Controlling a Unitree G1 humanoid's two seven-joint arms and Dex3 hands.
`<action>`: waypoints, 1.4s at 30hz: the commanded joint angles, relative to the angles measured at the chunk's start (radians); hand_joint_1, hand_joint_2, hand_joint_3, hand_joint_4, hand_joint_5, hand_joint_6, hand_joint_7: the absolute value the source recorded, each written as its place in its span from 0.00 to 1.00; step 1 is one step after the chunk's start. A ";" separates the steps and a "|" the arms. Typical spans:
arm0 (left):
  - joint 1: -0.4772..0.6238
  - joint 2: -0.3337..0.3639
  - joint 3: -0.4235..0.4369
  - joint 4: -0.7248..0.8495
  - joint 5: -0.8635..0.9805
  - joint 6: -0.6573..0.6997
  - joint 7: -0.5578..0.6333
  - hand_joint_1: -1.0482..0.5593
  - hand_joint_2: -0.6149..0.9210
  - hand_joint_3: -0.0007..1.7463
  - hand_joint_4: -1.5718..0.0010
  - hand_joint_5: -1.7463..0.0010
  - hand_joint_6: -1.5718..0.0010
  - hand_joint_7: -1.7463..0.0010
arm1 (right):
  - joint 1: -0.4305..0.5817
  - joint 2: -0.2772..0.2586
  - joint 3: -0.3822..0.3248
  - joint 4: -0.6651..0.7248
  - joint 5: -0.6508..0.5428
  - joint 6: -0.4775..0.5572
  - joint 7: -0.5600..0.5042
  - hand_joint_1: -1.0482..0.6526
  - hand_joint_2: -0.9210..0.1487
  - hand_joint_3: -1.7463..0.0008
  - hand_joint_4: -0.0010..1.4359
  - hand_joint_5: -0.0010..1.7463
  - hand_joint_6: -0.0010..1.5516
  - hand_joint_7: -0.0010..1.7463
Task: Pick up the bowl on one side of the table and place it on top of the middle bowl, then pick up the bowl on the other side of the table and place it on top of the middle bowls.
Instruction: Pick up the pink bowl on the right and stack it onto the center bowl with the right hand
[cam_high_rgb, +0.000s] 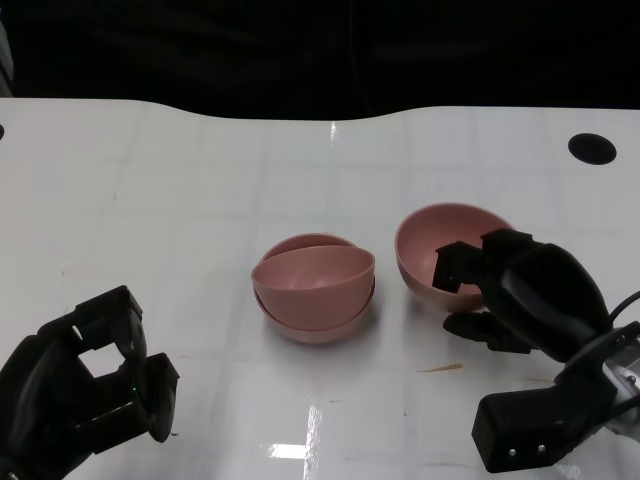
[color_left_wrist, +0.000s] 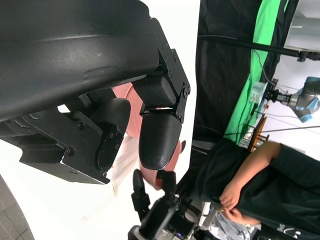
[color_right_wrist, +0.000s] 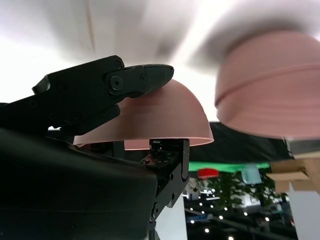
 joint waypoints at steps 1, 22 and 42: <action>-0.001 0.001 0.005 -0.012 0.010 -0.014 0.002 0.87 1.00 0.89 0.22 0.00 0.43 0.00 | 0.025 -0.039 -0.034 -0.087 0.015 0.009 0.041 0.48 0.00 0.78 0.56 1.00 0.35 1.00; -0.011 -0.017 -0.006 -0.009 0.038 -0.012 0.011 0.88 1.00 0.87 0.22 0.00 0.42 0.00 | -0.155 -0.061 -0.113 -0.312 0.103 -0.077 0.352 0.45 0.02 0.77 0.59 1.00 0.39 1.00; 0.001 -0.029 -0.005 0.009 0.050 -0.040 -0.012 0.87 1.00 0.85 0.24 0.00 0.43 0.00 | -0.309 0.088 -0.012 -0.092 0.092 -0.194 0.418 0.46 0.12 0.77 0.65 1.00 0.48 0.93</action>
